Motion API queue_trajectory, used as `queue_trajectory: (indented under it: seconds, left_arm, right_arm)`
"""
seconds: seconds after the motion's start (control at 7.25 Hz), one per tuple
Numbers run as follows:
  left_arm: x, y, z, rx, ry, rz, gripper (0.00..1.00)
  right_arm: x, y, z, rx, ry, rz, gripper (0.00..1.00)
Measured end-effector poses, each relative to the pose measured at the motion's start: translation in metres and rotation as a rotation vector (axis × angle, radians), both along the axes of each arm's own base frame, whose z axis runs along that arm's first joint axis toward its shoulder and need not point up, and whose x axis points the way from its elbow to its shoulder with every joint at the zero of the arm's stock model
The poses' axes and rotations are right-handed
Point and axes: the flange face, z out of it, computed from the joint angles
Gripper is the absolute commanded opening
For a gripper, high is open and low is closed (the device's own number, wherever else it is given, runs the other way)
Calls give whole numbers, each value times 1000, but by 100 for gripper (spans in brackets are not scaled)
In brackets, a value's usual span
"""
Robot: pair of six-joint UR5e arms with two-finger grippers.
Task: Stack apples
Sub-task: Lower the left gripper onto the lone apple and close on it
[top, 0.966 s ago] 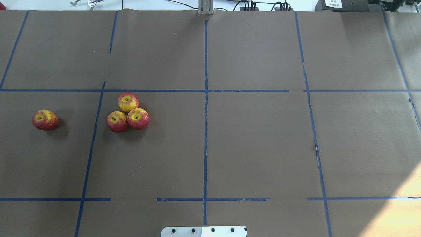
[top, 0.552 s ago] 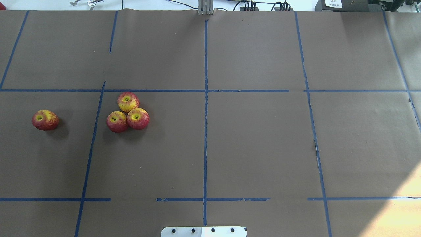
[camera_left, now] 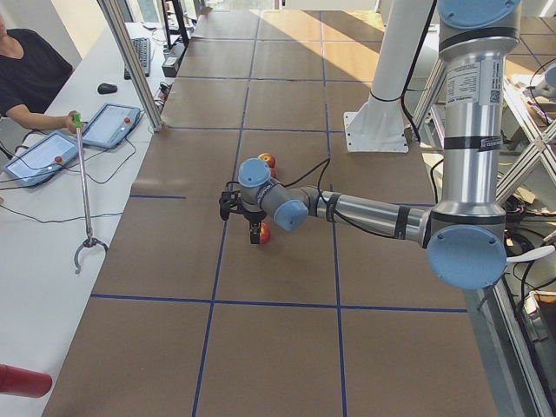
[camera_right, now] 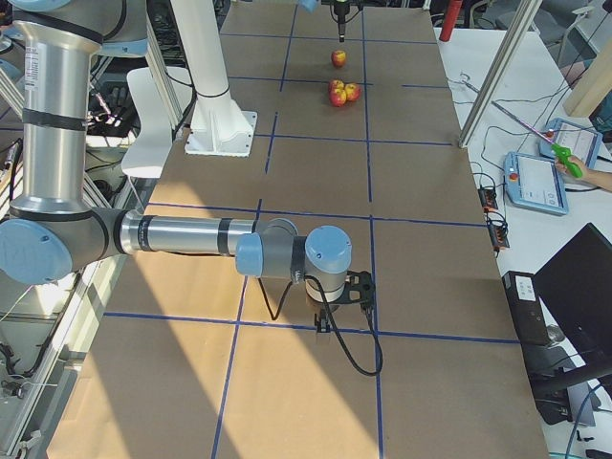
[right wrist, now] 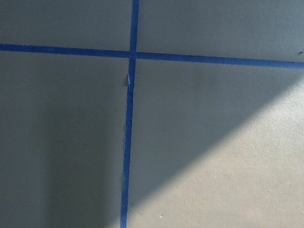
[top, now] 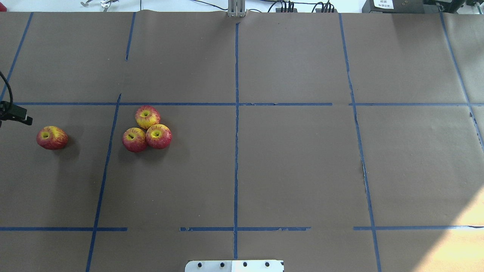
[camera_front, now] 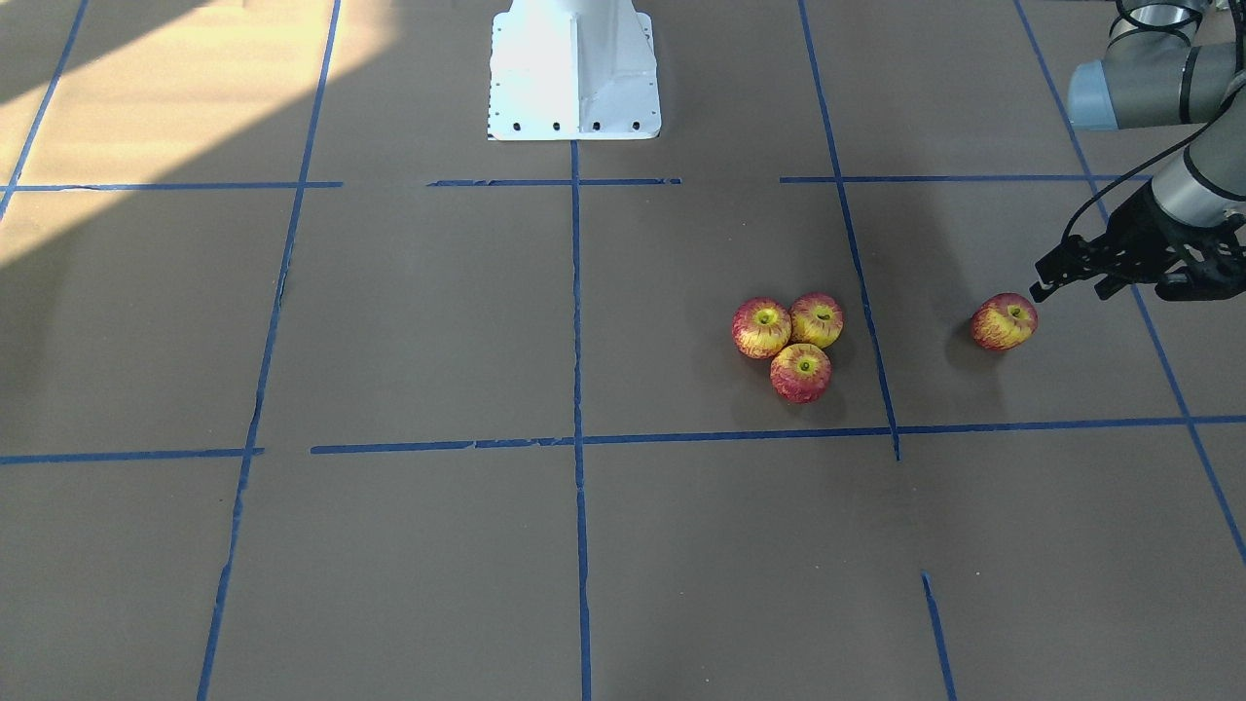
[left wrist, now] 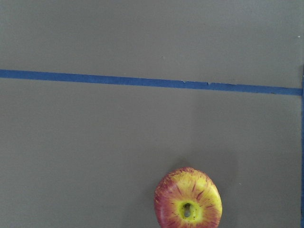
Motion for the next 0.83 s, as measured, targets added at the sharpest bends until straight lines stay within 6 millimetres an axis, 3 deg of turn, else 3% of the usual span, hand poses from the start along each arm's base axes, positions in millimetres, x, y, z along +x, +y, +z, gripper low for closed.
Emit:
queue_trajectory:
  seconds: [0.41, 0.83]
  left_arm:
    - [37, -5, 4, -32, -7, 22, 100]
    - [58, -5, 14, -51, -20, 48, 100]
  right_arm:
    - [0, 0, 0, 0, 0, 0, 100]
    - [0, 0, 0, 1, 0, 0, 100]
